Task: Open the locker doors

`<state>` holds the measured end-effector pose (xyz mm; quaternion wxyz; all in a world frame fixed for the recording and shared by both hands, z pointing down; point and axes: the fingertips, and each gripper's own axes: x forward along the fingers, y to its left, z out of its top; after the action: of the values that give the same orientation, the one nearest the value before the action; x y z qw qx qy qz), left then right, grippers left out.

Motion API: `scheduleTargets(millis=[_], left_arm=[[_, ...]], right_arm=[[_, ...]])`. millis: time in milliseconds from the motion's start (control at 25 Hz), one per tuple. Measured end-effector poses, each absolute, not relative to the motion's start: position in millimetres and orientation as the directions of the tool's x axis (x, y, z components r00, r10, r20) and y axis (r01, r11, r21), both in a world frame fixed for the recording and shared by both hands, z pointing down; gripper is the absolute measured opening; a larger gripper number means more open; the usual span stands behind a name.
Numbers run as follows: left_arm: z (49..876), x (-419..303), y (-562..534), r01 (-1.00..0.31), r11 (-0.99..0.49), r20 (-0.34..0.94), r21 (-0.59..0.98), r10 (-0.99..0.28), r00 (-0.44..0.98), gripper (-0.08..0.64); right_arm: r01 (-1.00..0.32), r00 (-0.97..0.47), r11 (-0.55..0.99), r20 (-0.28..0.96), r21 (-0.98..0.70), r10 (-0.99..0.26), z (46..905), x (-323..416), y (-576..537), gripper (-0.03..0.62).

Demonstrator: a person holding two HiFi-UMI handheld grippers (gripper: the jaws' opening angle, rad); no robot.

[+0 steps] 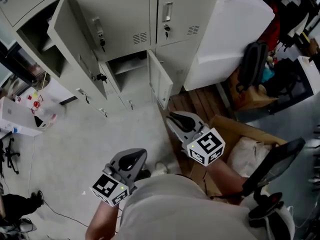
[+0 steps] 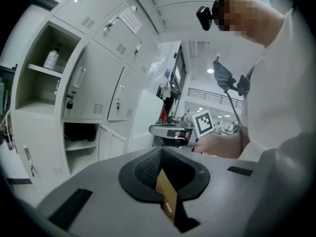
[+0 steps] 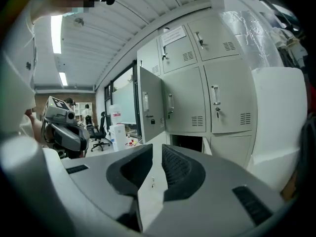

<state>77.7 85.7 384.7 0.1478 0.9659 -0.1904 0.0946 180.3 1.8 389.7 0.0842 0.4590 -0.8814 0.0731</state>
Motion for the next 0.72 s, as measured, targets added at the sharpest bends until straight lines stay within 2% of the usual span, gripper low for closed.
scheduleTargets(millis=[320, 720], left_arm=[[361, 72, 51, -0.283, -0.934, 0.197, 0.218, -0.242, 0.95, 0.011], [359, 29, 29, -0.196, -0.959, 0.194, 0.205, -0.157, 0.968, 0.011]], right_arm=[[-0.889, -0.449, 0.457, 0.213, -0.01, -0.868, 368, 183, -23, 0.058], [-0.951, -0.288, 0.304, 0.199, 0.051, -0.937, 355, 171, -59, 0.06]])
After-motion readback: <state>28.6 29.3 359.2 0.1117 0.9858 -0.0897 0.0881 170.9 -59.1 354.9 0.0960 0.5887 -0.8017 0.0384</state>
